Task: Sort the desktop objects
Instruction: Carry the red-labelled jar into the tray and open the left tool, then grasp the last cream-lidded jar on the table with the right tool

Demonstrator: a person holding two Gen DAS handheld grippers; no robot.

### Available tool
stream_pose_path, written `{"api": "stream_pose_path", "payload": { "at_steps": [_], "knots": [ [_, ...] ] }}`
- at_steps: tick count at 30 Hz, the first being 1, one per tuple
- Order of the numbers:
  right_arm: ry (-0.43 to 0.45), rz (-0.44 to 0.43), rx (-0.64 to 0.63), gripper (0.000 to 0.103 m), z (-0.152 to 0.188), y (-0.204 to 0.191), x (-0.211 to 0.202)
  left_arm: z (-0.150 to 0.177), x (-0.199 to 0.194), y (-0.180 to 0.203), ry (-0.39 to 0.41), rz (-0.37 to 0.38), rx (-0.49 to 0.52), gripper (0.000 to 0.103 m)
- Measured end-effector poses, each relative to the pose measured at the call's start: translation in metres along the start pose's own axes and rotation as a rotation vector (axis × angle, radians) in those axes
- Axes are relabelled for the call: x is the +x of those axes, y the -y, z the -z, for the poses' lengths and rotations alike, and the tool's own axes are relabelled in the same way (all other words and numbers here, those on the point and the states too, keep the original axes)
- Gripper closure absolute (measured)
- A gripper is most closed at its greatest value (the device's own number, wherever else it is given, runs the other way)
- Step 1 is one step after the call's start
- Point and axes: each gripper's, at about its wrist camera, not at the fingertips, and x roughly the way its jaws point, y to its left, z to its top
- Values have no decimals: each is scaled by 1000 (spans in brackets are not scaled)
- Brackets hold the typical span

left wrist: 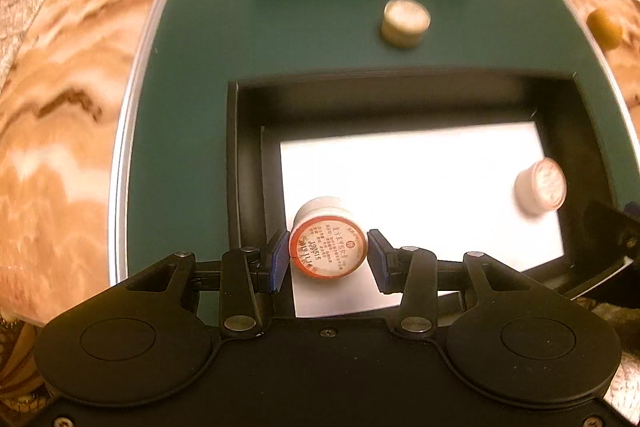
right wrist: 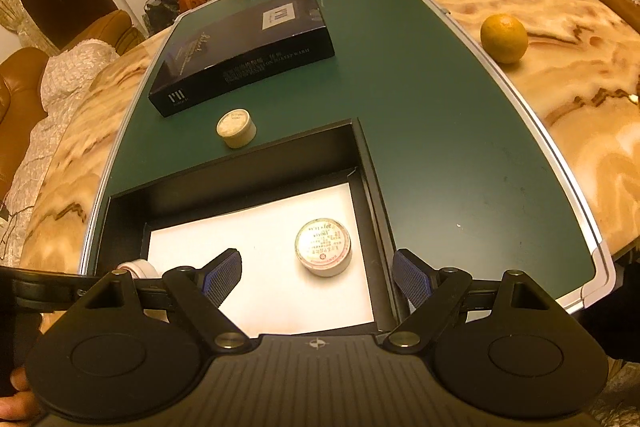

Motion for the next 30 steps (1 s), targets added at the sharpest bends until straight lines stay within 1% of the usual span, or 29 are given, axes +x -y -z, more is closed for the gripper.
{"api": "stream_pose_path", "payload": {
  "at_steps": [5,18,23,25,27,28,30],
  "knots": [
    [-5,-2,0,17,1,-1,1,-2,10,-3,-10,5,-7,62],
    [-2,3,6,15,0,0,3,-4,16,8,-40,-42,20,62],
    [-1,3,9,15,0,1,3,-2,17,11,-48,-44,20,61],
    [-1,2,9,15,0,1,4,-2,16,11,-44,-38,17,58],
    [-1,0,7,14,-1,0,3,-2,13,11,-35,-32,16,45],
    [1,-2,4,14,-2,0,3,-2,11,10,-25,-20,16,42],
    [4,-1,-4,13,-3,-2,2,-1,6,10,-7,6,15,32]
  ]
}}
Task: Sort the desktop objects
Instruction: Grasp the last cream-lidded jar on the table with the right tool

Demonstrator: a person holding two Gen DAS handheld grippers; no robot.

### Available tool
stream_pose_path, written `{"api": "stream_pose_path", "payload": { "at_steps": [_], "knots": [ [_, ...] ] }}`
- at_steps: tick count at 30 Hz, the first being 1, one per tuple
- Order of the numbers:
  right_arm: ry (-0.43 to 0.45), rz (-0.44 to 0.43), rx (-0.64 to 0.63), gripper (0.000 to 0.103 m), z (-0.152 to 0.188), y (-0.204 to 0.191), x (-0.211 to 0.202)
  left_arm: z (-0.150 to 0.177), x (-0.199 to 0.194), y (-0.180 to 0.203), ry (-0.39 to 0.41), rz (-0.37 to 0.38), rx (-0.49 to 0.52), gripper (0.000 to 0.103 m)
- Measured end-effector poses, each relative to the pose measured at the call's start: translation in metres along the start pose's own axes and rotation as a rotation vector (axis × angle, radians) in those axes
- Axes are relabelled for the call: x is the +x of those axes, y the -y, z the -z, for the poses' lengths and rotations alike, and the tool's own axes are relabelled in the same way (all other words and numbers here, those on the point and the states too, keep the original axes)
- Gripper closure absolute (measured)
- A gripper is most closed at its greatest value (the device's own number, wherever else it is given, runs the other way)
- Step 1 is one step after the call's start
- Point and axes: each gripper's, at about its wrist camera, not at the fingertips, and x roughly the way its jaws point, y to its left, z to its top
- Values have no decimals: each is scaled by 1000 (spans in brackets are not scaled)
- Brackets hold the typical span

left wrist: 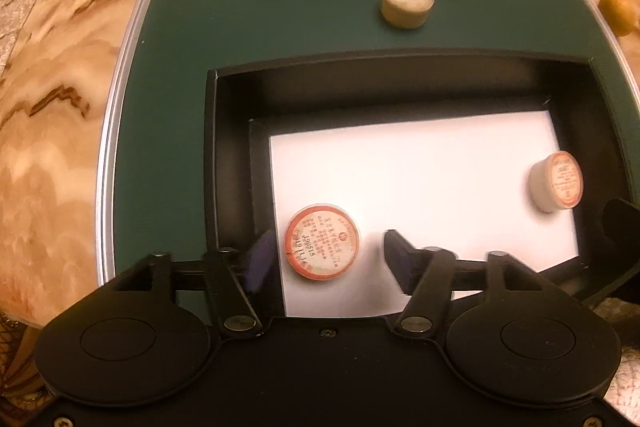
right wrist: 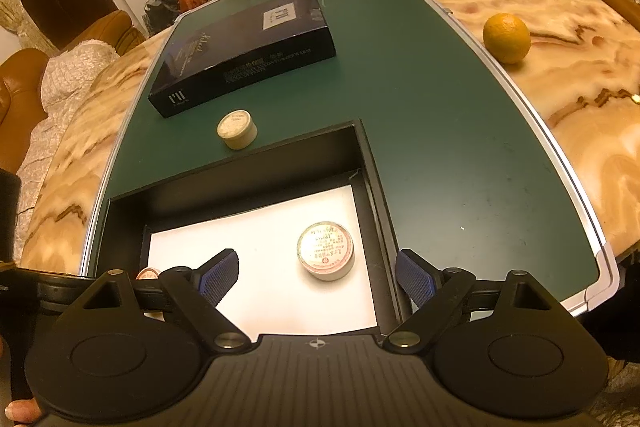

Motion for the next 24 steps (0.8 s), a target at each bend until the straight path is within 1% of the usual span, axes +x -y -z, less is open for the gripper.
{"api": "stream_pose_path", "payload": {
  "at_steps": [2,4,6,10,11,12,13,15,17,24],
  "knots": [
    [6,2,-11,10,-1,-3,-1,1,-6,1,26,3,7,27],
    [10,4,-26,10,-2,-7,-2,3,-14,4,57,-16,18,22],
    [13,12,-42,8,-2,-12,-2,6,-23,4,83,-2,12,19],
    [13,31,-77,6,-4,-22,-2,8,-33,-4,115,26,-10,18],
    [15,35,-85,5,-4,-25,-2,8,-35,-6,122,29,-13,15],
    [17,39,-94,3,-5,-28,-3,8,-36,-7,127,12,-16,8],
    [20,42,-104,3,-5,-30,-3,9,-39,-8,140,-27,-17,7],
    [26,48,-126,2,-6,-36,-4,10,-44,-10,170,-69,-16,5],
    [27,50,-139,0,-7,-41,-4,10,-47,-16,179,-69,-28,4],
    [31,47,-186,0,-11,-60,0,13,-45,-37,169,-67,-78,4]
  ]
}}
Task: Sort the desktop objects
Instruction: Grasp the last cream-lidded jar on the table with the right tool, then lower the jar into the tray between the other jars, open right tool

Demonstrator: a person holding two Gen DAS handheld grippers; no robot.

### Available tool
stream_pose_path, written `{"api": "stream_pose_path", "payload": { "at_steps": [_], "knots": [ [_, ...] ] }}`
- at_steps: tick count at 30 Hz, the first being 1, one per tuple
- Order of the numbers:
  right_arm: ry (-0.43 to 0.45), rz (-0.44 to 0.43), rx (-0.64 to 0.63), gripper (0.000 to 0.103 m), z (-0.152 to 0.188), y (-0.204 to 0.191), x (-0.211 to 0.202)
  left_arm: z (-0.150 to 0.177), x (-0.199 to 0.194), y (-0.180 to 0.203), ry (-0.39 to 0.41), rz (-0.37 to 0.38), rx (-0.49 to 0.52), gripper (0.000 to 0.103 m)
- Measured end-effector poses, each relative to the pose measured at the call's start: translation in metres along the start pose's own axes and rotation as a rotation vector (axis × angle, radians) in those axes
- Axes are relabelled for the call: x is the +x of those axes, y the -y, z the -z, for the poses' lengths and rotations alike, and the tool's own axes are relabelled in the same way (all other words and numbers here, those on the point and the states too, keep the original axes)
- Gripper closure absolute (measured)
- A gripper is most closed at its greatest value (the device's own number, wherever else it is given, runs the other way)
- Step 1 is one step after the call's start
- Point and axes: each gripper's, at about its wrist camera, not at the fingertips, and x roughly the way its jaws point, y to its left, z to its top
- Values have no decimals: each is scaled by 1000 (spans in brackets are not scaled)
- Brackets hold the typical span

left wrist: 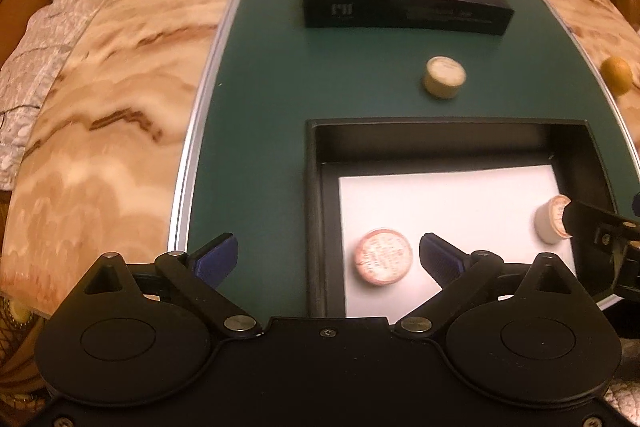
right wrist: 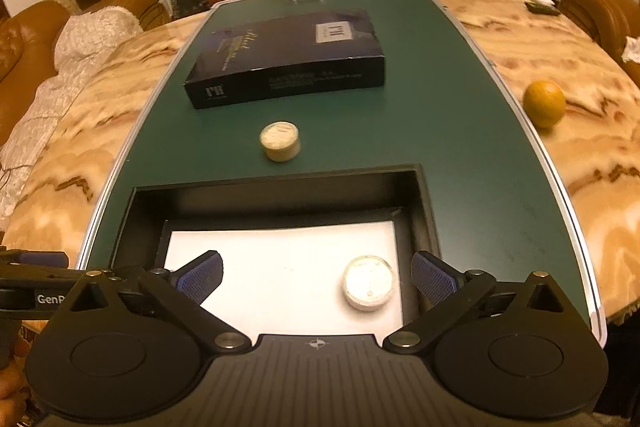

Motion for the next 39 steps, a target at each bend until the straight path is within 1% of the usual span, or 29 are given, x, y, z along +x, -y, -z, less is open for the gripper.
{"api": "stream_pose_path", "payload": {
  "at_steps": [3,5,10,12,15,19,21,26,28,30,35,37,38,39],
  "knots": [
    [8,21,-23,0,-6,-8,3,2,1,-6,-5,1,-14,4],
    [21,14,-47,0,-14,-12,5,3,1,-10,-8,1,-23,4],
    [32,5,-24,1,-47,-10,20,3,4,-17,-14,-2,-43,4],
    [31,8,-17,6,-64,-8,30,3,4,-20,-14,-1,-50,4],
    [-10,20,-29,16,-86,-9,56,4,5,-23,-14,0,-58,4],
    [-51,28,-69,18,-103,-18,91,4,7,-26,-17,-1,-68,4],
    [-84,16,-78,23,-107,-24,109,5,7,-28,-20,-3,-71,4],
    [-141,20,-95,27,-109,-37,143,6,11,-35,-28,-10,-83,4],
    [-150,23,-96,29,-109,-41,151,7,13,-38,-33,-13,-86,4],
    [-160,30,-98,34,-110,-43,158,7,15,-39,-39,-16,-87,4],
    [-172,26,-95,38,-111,-46,169,9,20,-41,-52,-20,-86,4],
    [-173,28,-96,43,-112,-48,171,9,20,-42,-52,-21,-85,4],
    [-175,29,-97,47,-113,-49,173,9,20,-42,-53,-22,-85,4],
    [-177,28,-96,54,-113,-49,174,9,20,-42,-54,-21,-86,4]
  ]
}}
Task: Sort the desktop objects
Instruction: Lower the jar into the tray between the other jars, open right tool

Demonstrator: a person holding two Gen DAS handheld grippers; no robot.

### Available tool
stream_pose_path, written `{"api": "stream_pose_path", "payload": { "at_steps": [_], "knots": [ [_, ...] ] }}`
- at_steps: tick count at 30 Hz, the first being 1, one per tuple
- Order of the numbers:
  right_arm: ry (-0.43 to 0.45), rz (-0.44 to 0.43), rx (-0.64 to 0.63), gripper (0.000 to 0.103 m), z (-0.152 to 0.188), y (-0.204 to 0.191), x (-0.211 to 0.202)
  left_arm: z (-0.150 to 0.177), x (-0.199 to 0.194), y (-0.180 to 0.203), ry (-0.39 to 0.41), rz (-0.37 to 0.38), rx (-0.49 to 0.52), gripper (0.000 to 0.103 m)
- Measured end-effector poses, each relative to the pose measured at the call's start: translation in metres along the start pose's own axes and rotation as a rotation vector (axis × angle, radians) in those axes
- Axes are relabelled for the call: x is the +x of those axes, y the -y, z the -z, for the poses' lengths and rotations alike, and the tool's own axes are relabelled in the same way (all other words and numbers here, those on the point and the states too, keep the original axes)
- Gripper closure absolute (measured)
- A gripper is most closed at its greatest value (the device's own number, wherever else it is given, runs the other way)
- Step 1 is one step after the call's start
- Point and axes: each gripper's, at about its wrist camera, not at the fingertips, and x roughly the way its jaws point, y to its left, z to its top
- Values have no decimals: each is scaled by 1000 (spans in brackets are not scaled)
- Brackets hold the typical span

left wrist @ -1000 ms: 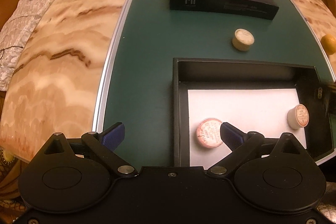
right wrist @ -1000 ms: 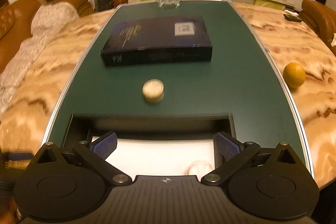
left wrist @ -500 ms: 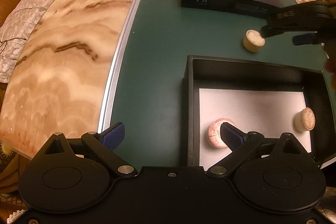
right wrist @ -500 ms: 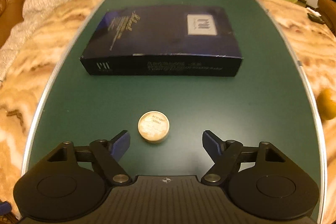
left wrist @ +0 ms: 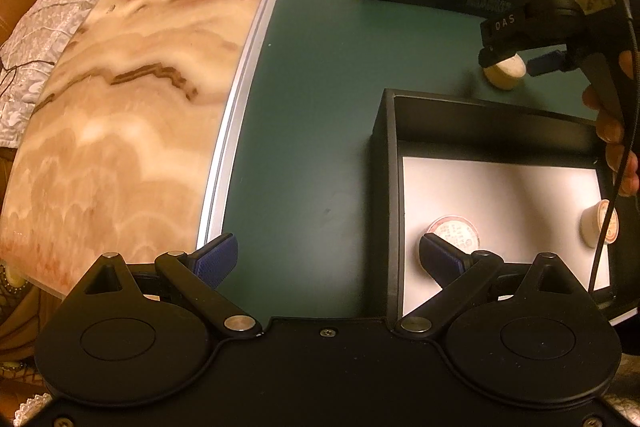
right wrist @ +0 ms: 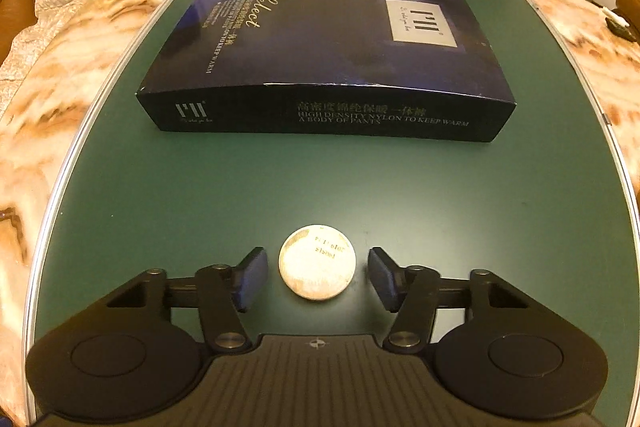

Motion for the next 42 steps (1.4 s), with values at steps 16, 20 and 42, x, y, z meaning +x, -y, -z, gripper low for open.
{"api": "stream_pose_path", "payload": {
  "at_steps": [16,20,42],
  "knots": [
    [32,-55,15,58,13,3,-55,5,-4,2,6,7,8,4],
    [30,-96,10,58,29,7,-88,7,-9,2,15,14,5,4],
    [-166,-59,-55,58,119,-13,-74,20,-29,-8,46,23,-30,4]
  ]
}}
